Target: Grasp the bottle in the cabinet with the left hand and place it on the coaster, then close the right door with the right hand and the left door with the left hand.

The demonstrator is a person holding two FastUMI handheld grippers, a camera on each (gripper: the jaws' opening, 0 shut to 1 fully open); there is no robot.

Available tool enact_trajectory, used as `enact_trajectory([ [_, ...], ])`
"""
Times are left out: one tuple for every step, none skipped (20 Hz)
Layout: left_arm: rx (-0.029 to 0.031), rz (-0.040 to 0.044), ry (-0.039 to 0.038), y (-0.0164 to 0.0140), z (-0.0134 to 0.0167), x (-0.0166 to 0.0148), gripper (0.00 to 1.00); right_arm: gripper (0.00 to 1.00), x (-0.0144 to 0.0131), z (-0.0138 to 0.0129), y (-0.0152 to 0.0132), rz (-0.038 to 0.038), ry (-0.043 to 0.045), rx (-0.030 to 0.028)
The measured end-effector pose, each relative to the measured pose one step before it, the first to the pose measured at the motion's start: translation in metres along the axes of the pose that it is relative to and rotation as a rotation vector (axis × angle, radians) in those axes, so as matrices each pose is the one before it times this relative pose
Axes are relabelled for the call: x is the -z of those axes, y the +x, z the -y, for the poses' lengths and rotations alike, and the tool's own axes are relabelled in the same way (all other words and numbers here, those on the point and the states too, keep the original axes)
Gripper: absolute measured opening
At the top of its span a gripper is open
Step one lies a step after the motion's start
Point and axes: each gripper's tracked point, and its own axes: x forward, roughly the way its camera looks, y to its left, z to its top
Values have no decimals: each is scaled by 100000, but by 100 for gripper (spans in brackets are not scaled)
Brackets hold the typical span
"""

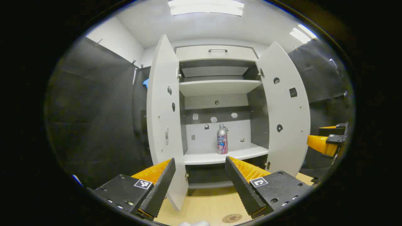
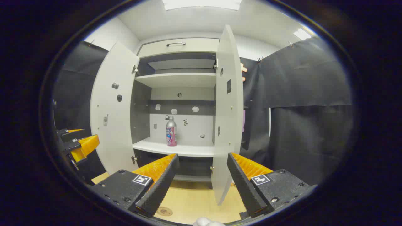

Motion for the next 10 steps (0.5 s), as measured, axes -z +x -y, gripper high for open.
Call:
enact_trajectory([
  [339, 240, -508, -74, -137, -100, 97, 100, -140, -81, -17, 308, -364, 159],
  [56, -100, -36, -27, -206, -8, 97, 100, 7, -121, -162, -51, -186, -48],
  [-155, 196, 315, -79, -195, -83, 97, 100, -104, -351, -87, 74, -296, -400],
  [95, 484, 439, -178, -119, -162, 97, 100, -102, -250, 14, 361, -230, 66],
  [-50, 399, 575, -39, -142, -139, 98, 100, -76, -170, -37, 122, -326, -253],
  [-100, -151, 307, 60, -181, -42, 97, 100, 24, -313, 62, 92, -82, -552],
  [293, -223, -129, 40, -11, 12, 97, 100, -61, -223, -43, -199, -89, -592],
  [174, 55, -213, 55, 6, 57, 97, 100, 18, -60, -57, 1, -108, -111],
  [91, 40, -39, -3, -18, -78, 97, 100, -72, -61, -31, 214, -68, -36],
  [51, 197, 82, 37, -63, -47, 97, 100, 30, -79, 34, -80, 61, 206],
])
